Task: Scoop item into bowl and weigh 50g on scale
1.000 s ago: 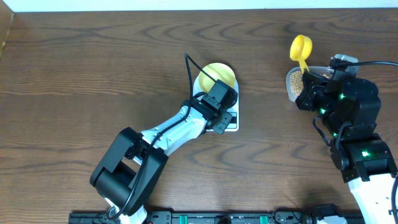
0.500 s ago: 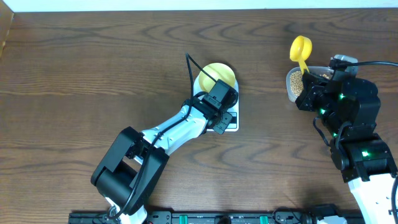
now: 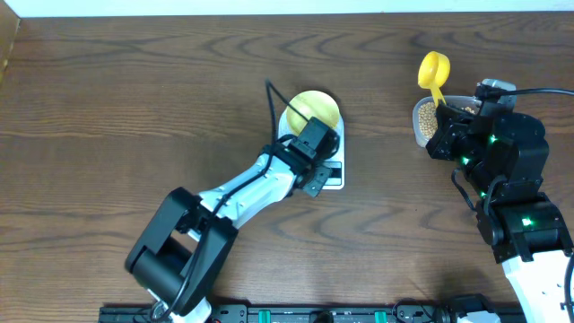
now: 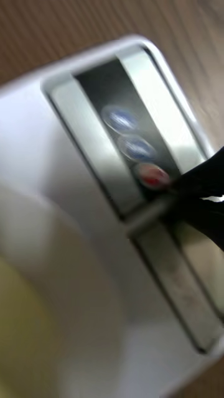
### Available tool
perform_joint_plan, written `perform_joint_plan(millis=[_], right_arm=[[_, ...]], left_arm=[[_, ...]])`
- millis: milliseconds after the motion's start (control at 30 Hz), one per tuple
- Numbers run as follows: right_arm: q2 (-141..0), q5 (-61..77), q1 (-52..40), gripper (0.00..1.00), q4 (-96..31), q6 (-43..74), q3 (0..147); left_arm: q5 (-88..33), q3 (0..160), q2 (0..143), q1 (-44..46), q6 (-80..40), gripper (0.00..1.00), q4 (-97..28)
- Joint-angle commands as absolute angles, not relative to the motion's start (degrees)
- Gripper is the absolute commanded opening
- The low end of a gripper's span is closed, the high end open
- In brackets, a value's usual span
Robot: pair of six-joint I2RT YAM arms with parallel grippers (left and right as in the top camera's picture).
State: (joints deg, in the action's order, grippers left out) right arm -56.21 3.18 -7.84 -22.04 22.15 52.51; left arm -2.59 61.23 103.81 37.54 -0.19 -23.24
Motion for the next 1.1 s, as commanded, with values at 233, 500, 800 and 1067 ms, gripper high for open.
perform_joint_plan(millis=[233,500,800,1067], right_arm=[[-56.2,2.7,-7.7,0.01,-22.0,22.7,53.6],[-56.2,2.7,-7.7,0.01,-22.1,22.7,53.6],[-56.2,2.7,-7.7,0.01,-22.0,22.7,53.6],[-56.2,2.7,-7.7,0.01,-22.0,22.7,53.6]], left_arm=[[-3.7,60.0,95.8,37.1,-0.2,0.07,-23.2],[-4.1,60.0,100.6,37.1,0.4,0.07,-22.9],[-4.1,60.0,103.0,37.1,0.4,0.07,-21.2],[-7.1,60.0,103.0,37.1,0.4,0.08,-18.7]])
